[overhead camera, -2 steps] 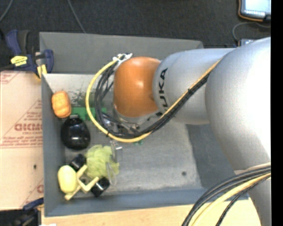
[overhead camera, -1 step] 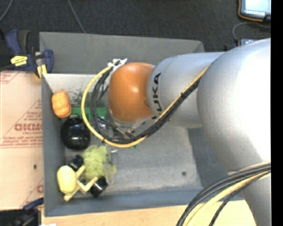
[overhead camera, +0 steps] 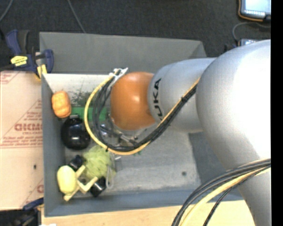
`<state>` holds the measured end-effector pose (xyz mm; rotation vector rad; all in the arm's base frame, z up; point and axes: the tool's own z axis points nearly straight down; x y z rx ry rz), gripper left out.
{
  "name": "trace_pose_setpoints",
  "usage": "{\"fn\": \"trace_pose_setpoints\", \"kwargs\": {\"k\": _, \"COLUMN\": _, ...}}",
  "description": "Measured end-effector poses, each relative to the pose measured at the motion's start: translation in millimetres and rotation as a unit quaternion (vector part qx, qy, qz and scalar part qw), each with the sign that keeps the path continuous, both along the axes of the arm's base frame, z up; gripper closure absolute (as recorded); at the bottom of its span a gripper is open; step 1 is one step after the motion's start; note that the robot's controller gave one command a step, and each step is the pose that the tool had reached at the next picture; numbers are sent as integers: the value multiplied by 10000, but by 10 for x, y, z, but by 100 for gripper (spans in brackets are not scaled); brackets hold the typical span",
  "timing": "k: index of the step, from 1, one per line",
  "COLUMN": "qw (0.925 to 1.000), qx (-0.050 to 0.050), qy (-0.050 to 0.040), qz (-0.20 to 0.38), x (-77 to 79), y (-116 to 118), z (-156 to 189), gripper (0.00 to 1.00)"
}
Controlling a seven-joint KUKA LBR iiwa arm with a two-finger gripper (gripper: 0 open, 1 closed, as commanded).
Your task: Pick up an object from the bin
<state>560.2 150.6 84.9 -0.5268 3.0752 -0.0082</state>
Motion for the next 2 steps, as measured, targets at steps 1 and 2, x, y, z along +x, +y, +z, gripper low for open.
{"fn": "trace_pose_setpoints", "kwargs": {"k": 1, "qw": 9884, "qx": -79, "qy": -38, "qz": 1519, "x": 54, "y": 165, "z": -124, "gripper": 100}}
{"fn": "trace_pose_setpoints", "kwargs": {"k": 2, "qw": 9884, "qx": -77, "qy": -37, "qz": 1516, "x": 53, "y": 166, "z": -124, "gripper": 100}}
